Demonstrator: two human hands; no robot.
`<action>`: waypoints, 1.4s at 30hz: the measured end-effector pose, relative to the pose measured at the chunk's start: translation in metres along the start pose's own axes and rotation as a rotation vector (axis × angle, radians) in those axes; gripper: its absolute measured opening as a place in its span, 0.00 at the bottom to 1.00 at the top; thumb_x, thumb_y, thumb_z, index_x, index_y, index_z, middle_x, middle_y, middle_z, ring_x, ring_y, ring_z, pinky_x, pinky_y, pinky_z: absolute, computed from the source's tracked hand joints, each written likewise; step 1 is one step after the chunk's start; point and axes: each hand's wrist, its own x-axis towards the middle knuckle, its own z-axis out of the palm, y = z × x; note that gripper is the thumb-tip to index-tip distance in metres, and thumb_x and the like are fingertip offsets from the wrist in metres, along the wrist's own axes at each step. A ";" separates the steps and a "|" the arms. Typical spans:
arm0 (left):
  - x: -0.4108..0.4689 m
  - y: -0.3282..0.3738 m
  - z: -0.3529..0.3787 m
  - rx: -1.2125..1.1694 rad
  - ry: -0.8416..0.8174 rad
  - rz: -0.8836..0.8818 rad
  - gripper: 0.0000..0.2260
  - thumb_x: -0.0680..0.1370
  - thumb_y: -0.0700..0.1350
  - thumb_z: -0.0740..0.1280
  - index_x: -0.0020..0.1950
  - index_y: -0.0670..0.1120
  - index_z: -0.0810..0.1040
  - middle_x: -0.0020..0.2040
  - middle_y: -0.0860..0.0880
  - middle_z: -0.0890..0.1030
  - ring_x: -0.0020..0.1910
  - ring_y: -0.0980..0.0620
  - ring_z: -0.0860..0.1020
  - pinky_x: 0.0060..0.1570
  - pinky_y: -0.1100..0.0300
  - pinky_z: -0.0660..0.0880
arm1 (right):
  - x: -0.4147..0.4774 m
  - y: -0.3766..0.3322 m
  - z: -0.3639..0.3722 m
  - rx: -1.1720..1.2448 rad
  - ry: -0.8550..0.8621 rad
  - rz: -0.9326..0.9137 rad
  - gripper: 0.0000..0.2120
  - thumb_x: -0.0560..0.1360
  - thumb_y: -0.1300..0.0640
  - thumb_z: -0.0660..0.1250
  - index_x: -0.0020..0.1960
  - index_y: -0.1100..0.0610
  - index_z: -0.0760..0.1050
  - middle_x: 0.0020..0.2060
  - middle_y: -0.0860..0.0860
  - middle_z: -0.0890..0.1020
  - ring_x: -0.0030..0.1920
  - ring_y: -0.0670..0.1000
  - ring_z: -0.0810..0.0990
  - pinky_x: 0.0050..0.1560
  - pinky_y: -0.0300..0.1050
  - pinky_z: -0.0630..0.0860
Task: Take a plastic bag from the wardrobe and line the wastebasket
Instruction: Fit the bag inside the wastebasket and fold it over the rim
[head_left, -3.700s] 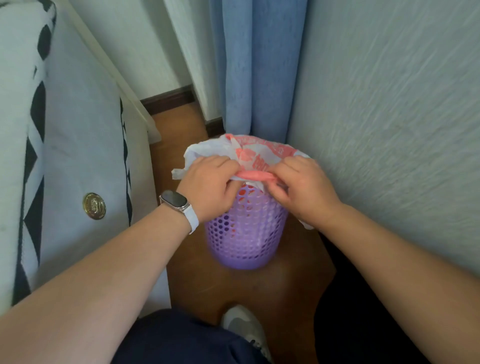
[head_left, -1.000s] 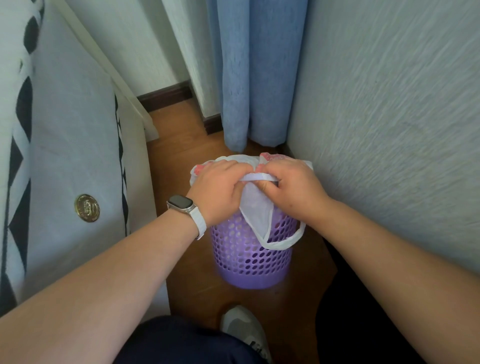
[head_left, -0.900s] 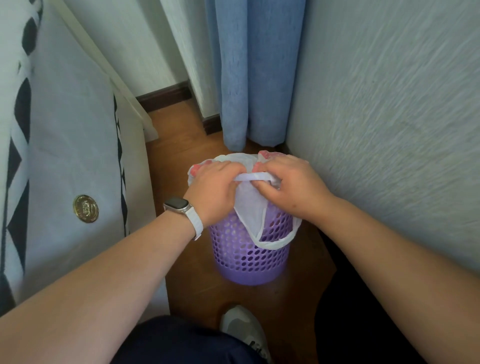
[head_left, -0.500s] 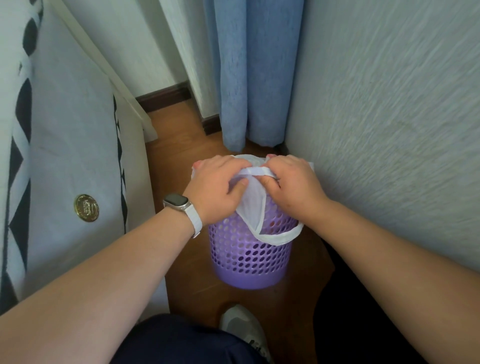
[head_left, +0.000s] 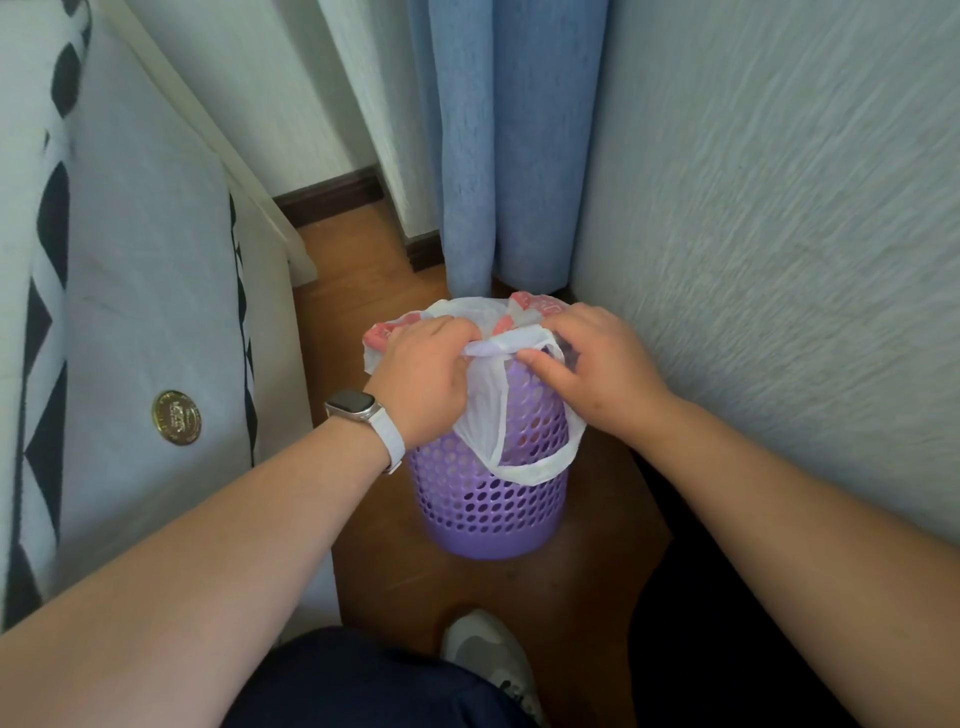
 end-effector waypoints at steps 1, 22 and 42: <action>-0.001 -0.002 0.002 -0.025 -0.002 -0.017 0.08 0.77 0.37 0.60 0.52 0.45 0.77 0.48 0.46 0.79 0.49 0.44 0.75 0.52 0.49 0.70 | 0.001 -0.001 0.002 -0.001 -0.007 0.005 0.21 0.75 0.39 0.59 0.50 0.56 0.77 0.47 0.52 0.80 0.47 0.54 0.75 0.47 0.47 0.70; 0.005 -0.008 0.014 -0.091 0.046 0.025 0.15 0.78 0.59 0.60 0.53 0.51 0.79 0.48 0.54 0.80 0.46 0.54 0.76 0.48 0.46 0.76 | -0.003 -0.015 0.010 0.097 -0.058 -0.031 0.15 0.73 0.44 0.65 0.52 0.54 0.76 0.46 0.47 0.75 0.53 0.52 0.74 0.60 0.53 0.69; -0.004 -0.008 0.011 0.005 0.075 0.091 0.05 0.79 0.46 0.65 0.51 0.46 0.77 0.49 0.47 0.81 0.46 0.49 0.76 0.49 0.47 0.74 | 0.000 -0.011 0.013 0.015 -0.008 -0.032 0.19 0.74 0.43 0.59 0.44 0.58 0.77 0.40 0.54 0.80 0.46 0.57 0.76 0.56 0.48 0.69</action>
